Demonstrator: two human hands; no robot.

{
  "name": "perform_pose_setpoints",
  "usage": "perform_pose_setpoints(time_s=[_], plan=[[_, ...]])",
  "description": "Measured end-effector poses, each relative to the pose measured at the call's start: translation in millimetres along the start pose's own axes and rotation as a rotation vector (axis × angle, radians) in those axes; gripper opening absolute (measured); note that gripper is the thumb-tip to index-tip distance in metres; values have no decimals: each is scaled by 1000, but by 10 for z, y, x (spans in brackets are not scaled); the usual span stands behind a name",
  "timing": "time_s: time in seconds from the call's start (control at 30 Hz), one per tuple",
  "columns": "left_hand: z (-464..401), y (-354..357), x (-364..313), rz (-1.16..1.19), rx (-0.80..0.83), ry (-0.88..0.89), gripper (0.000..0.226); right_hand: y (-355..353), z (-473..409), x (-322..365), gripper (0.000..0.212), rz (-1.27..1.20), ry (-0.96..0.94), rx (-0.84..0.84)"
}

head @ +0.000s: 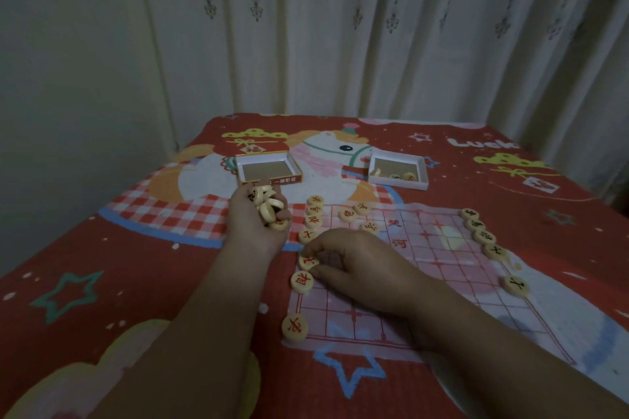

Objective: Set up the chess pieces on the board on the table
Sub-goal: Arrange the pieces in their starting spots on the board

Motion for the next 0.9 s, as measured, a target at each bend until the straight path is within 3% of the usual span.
perform_pose_setpoints(time_s=[0.2, 0.37, 0.5, 0.63, 0.8, 0.9], plan=[[-5, 0, -2, 4, 6, -7, 19, -103, 50, -54, 33, -97, 21, -25], [-6, 7, -5, -15, 27, -2, 18, -382, 244, -519, 36, -143, 358, -288], [-12, 6, -5, -26, 37, -3, 17, -422, 335, -732, 29, -133, 467, -344], [-21, -7, -2, -24, 26, -10, 17, -422, 228, -650, 32, -58, 457, -298], [-48, -40, 1, -12, 9, -13, 19, -322, -65, -532, 44, 121, 436, -81], [-53, -39, 2, -5, 6, -16, 21, -288, -163, -542, 39, 220, 451, 2]])
Point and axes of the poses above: each hand's wrist, its own z-axis away from the middle knuckle, its own y-axis out of the palm, x = y × z, the point moved 6 cm from there along -z, towards the middle knuckle, and after that the axes turned 12 degrees about x, right-handed, at the moved point
